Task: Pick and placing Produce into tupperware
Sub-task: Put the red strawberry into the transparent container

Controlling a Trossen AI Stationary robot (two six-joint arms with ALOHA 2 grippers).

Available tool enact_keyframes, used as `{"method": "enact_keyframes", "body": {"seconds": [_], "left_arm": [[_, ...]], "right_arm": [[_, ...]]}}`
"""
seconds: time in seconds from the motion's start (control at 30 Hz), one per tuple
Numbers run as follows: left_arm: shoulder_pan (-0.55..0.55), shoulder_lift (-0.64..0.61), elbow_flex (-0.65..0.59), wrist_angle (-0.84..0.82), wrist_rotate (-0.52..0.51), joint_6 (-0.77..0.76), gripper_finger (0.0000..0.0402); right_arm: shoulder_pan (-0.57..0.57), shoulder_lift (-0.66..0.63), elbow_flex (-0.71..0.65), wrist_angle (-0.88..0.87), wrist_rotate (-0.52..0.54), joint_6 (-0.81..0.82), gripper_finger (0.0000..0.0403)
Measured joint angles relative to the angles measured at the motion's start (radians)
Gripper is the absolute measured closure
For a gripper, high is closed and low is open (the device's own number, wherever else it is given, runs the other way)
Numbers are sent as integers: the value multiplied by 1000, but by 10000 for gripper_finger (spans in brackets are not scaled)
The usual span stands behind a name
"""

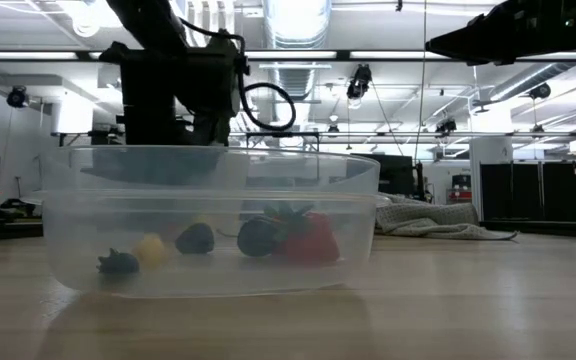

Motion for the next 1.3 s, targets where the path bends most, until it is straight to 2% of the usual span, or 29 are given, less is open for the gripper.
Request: {"method": "enact_keyframes", "body": {"seconds": [0.13,0.43,0.67,1.0,1.3], "left_arm": [[0,-2,0,-1,31,4,396],[0,-2,7,-40,35,19,401],[0,-20,33,-144,-2,17,401],[-9,-142,78,-143,17,-10,401],[-77,-235,156,-34,85,-38,401]], "right_arm": [[0,0,0,0,0,0,303],[0,0,0,0,0,0,303],[0,0,0,0,0,0,303],[0,0,0,2,0,0,303],[0,0,0,4,0,0,303]]}}
